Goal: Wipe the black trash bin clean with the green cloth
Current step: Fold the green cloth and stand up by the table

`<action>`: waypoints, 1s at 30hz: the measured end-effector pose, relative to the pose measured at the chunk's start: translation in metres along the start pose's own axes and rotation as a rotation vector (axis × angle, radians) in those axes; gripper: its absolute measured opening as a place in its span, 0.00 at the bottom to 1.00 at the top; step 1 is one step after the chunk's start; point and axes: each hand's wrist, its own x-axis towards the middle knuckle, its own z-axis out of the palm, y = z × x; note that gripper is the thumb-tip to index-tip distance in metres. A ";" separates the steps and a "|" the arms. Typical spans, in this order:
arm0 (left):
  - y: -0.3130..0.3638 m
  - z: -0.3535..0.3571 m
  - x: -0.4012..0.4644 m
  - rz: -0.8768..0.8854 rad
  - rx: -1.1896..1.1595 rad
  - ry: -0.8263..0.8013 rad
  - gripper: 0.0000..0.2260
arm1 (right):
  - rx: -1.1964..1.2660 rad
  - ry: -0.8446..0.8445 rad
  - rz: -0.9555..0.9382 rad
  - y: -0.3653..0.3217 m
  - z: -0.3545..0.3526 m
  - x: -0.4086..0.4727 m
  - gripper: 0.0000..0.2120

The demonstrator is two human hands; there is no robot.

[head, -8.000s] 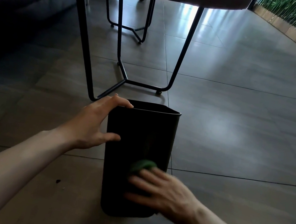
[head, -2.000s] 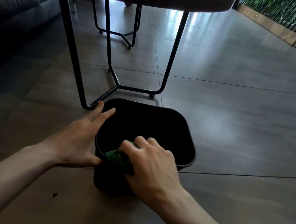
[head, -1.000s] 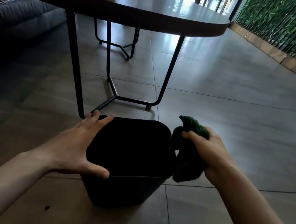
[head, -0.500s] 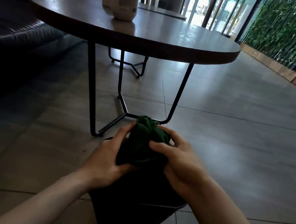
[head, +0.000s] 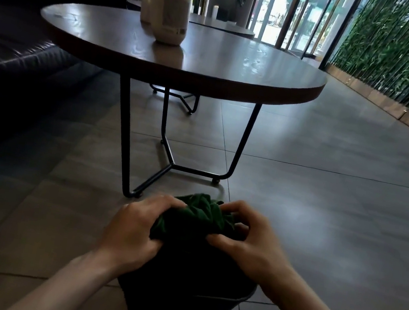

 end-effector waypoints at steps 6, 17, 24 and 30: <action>0.030 -0.034 0.015 -0.060 0.045 -0.066 0.26 | -0.074 -0.005 0.024 -0.039 -0.014 -0.009 0.18; 0.154 -0.184 0.113 -0.055 0.063 -0.165 0.25 | -0.144 0.107 0.030 -0.225 -0.086 -0.025 0.16; 0.253 -0.273 0.159 -0.027 0.041 -0.179 0.23 | -0.143 0.112 -0.006 -0.349 -0.136 -0.047 0.17; 0.353 -0.346 0.198 -0.069 0.054 -0.165 0.23 | -0.124 0.107 -0.037 -0.456 -0.196 -0.074 0.16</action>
